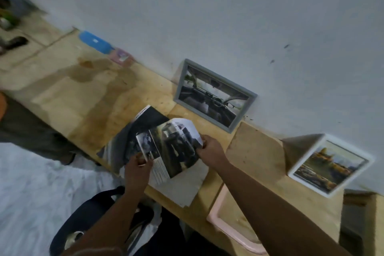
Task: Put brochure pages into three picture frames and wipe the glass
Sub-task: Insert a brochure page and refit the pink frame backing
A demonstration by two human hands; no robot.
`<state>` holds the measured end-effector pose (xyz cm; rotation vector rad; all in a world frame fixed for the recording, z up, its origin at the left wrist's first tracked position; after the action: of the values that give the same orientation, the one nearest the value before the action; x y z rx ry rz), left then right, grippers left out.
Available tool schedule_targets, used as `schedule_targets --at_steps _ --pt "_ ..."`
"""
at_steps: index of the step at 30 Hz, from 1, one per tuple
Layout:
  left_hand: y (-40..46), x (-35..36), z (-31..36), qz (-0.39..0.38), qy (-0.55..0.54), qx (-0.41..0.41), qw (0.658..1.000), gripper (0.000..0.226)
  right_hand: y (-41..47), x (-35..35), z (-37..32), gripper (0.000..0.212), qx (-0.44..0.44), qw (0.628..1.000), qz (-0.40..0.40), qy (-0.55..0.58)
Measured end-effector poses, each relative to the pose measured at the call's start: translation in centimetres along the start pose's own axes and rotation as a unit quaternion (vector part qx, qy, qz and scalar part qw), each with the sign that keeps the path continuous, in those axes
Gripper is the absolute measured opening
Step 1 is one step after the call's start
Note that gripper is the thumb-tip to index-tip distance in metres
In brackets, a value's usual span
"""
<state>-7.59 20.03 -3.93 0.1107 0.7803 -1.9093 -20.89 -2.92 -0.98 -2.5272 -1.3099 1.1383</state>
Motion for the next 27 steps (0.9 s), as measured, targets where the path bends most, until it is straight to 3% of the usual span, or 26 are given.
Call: schedule_targets --at_steps 3,8,11,14,16,19,22,27 --pt "3.0 -3.9 -1.9 0.028 0.025 -0.037 0.999 0.01 4.7 4.8 -3.1 0.044 -0.013 0.998 -0.057 -0.036" --pt "6.4 -7.9 -4.7 0.036 0.055 -0.099 0.993 0.019 8.9 10.8 -5.4 0.019 -0.029 0.994 -0.084 -0.066" --pt "7.6 -9.0 -5.2 0.053 0.161 -0.087 0.982 0.029 9.4 11.5 -4.6 0.009 -0.038 0.993 -0.059 -0.093" --pt "7.8 -8.2 -4.6 0.044 0.22 -0.044 0.973 0.029 7.6 9.9 -2.4 0.036 -0.04 0.981 -0.037 -0.186" --pt "8.1 -6.8 -3.9 0.0 0.263 0.083 0.961 0.021 5.5 8.4 -0.8 0.051 -0.024 0.966 -0.033 -0.255" --pt "8.8 -4.3 -4.2 -0.079 0.393 0.257 0.879 0.041 2.0 6.8 2.2 0.087 0.02 0.938 -0.059 -0.34" --pt "9.2 -2.4 -4.3 -0.124 0.449 0.28 0.839 0.053 0.0 6.3 5.5 0.115 0.05 0.922 -0.075 -0.376" --pt "8.9 -1.6 -3.6 -0.128 0.473 0.28 0.826 0.051 0.0 6.3 6.2 0.125 0.036 0.918 -0.059 -0.391"
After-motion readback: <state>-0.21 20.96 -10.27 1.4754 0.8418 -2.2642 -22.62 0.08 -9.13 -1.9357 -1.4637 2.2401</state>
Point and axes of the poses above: each hand's wrist, its own y-axis towards the middle knuckle, its own x-axis out of the palm, z = x × y, the point moved 3 cm from there along y, towards the middle knuckle, and after that the axes turned 3 degrees about -y, right-handed, at the moved point
